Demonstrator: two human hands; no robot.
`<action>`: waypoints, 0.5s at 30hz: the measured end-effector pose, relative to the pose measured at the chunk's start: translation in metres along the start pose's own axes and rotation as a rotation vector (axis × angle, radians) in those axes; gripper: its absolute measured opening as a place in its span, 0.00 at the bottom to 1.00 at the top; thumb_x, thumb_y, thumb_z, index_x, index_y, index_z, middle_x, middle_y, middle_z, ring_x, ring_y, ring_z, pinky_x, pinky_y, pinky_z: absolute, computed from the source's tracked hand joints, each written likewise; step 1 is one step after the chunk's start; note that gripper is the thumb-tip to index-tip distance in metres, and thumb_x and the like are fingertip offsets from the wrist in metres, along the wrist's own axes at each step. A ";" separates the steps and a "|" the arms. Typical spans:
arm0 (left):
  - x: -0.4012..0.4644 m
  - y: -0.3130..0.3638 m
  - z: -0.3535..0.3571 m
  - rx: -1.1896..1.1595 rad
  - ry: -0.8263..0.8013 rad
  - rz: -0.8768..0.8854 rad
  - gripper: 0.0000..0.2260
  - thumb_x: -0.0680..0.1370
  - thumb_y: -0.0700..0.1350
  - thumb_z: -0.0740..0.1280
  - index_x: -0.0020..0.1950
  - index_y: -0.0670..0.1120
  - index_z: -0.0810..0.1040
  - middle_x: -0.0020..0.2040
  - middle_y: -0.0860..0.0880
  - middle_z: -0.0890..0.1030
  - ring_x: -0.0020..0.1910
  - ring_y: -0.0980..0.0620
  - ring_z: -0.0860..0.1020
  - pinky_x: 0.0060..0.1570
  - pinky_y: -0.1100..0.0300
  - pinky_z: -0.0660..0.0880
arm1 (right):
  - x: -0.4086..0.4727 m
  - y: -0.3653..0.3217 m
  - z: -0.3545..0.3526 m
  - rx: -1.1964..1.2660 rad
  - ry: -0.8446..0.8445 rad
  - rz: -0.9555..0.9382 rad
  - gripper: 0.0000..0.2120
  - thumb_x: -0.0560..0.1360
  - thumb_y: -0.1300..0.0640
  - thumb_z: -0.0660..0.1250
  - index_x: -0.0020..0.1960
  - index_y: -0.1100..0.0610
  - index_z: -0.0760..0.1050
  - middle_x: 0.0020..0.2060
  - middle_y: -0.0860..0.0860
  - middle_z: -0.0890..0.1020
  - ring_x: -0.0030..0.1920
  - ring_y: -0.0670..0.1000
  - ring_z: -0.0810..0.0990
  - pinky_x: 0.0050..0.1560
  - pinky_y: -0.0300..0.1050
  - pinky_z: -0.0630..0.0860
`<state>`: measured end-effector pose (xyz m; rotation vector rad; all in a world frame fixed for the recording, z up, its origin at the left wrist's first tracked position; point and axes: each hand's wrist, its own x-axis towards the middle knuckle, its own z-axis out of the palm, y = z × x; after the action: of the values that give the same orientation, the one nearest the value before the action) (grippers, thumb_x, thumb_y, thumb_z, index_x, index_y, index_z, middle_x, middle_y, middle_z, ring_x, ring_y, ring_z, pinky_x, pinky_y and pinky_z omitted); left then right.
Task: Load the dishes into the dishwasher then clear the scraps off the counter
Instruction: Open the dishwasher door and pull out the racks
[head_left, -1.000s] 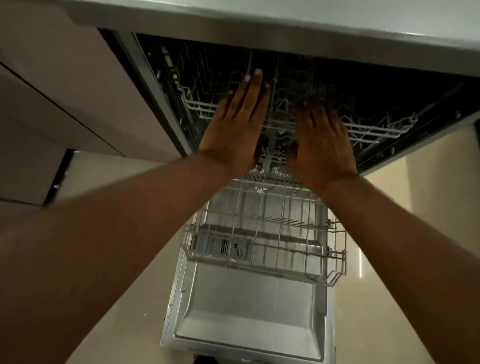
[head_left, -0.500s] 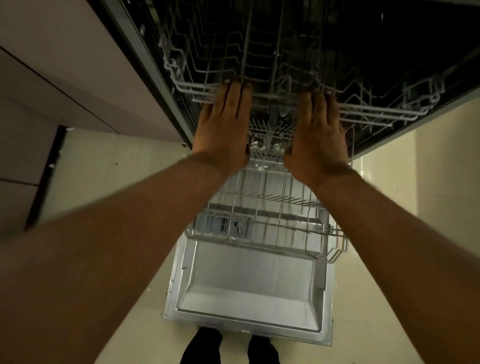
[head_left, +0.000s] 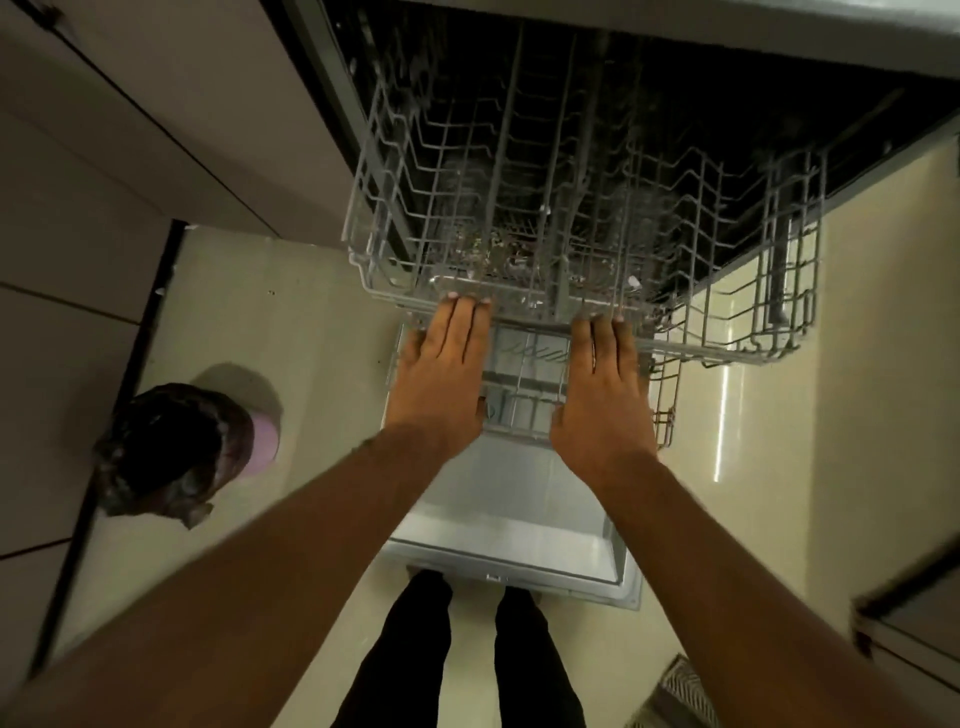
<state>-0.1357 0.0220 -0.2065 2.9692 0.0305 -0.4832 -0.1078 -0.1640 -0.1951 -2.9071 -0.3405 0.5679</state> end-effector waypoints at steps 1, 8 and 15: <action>-0.010 0.001 0.000 0.001 -0.016 -0.002 0.47 0.78 0.48 0.68 0.84 0.45 0.37 0.85 0.46 0.40 0.84 0.44 0.39 0.81 0.41 0.51 | -0.010 -0.001 0.000 0.016 -0.016 0.001 0.47 0.78 0.59 0.66 0.84 0.58 0.37 0.84 0.57 0.41 0.84 0.59 0.36 0.83 0.58 0.47; -0.075 0.011 -0.004 -0.003 -0.165 -0.034 0.44 0.79 0.47 0.66 0.85 0.45 0.39 0.85 0.46 0.41 0.84 0.44 0.40 0.80 0.44 0.54 | -0.071 -0.013 0.007 0.052 -0.132 0.039 0.48 0.76 0.58 0.69 0.85 0.59 0.40 0.84 0.57 0.44 0.84 0.60 0.38 0.83 0.58 0.53; -0.136 0.018 0.005 0.004 -0.309 -0.062 0.45 0.80 0.49 0.66 0.84 0.45 0.38 0.85 0.45 0.41 0.84 0.44 0.40 0.80 0.44 0.55 | -0.128 -0.017 0.023 0.074 -0.237 0.052 0.47 0.75 0.59 0.70 0.84 0.60 0.44 0.84 0.57 0.48 0.84 0.59 0.42 0.81 0.53 0.56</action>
<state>-0.2652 0.0037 -0.1663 2.8683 0.0902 -0.9438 -0.2357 -0.1779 -0.1676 -2.7889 -0.2676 0.9162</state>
